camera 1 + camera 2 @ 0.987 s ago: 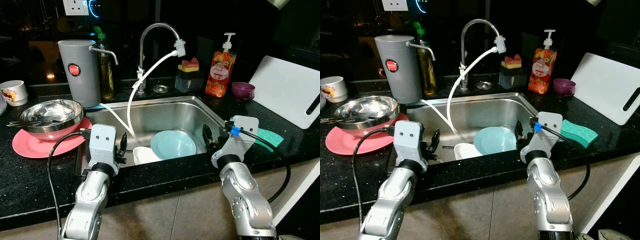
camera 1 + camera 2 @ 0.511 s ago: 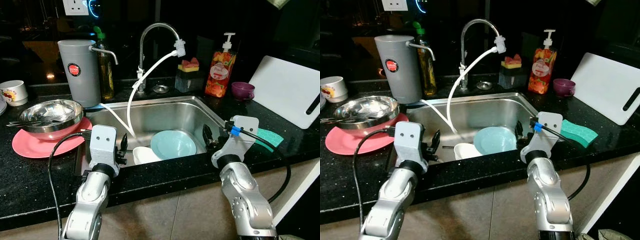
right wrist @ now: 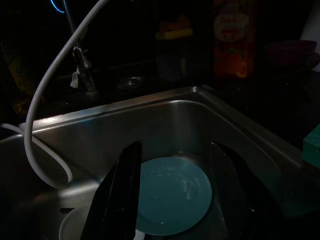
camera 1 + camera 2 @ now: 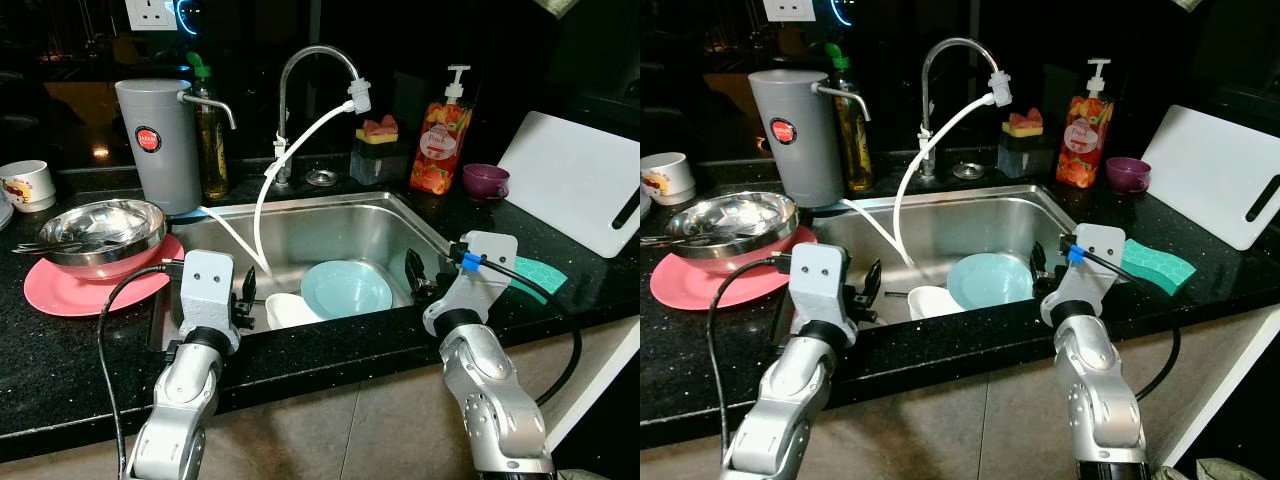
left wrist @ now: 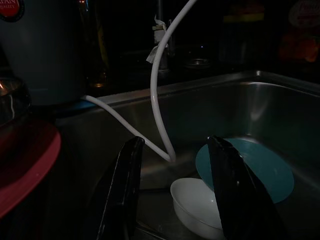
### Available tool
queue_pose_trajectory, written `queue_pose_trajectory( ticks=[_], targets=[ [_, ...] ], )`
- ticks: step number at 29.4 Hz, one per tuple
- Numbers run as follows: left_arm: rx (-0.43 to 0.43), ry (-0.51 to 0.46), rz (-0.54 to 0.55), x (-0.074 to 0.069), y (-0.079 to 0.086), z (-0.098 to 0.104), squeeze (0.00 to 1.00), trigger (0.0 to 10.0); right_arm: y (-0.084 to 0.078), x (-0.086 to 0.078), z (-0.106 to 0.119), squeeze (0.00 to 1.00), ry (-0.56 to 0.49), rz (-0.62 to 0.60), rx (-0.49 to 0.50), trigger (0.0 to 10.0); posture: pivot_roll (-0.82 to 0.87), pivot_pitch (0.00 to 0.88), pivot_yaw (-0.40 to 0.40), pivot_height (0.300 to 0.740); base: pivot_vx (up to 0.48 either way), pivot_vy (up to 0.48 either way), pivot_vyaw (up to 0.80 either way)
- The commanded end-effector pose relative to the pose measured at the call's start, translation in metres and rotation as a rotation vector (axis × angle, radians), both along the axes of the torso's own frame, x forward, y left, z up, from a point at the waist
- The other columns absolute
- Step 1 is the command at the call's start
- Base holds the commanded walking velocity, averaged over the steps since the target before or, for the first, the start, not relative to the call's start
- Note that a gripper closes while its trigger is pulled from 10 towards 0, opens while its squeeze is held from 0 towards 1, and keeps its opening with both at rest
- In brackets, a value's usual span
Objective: Kitchen organization
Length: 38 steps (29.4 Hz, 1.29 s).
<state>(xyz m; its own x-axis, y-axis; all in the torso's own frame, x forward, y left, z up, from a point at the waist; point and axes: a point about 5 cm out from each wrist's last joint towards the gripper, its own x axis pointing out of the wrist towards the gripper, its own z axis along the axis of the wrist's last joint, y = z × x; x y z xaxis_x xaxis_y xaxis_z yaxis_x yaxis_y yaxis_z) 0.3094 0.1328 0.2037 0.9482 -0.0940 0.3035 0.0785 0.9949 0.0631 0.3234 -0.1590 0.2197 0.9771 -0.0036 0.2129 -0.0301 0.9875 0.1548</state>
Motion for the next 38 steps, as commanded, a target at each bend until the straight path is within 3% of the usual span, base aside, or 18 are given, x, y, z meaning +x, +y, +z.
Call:
queue_pose_trajectory(
  ticks=[1,38],
  targets=[
    [0.006,0.013,-0.004,0.0004,-0.0027,-0.0039,0.00,10.0,-0.0020,-0.0001,-0.0007,0.00,0.009,-0.002,0.009,10.0,0.07,0.055,-0.057,0.740,0.000,0.000,0.00],
    [0.012,0.012,-0.012,0.0010,-0.0033,-0.0036,0.00,10.0,-0.0007,0.0007,-0.0023,0.00,0.015,0.001,0.012,10.0,0.07,0.052,-0.057,0.740,0.000,0.000,0.00]
  ],
)
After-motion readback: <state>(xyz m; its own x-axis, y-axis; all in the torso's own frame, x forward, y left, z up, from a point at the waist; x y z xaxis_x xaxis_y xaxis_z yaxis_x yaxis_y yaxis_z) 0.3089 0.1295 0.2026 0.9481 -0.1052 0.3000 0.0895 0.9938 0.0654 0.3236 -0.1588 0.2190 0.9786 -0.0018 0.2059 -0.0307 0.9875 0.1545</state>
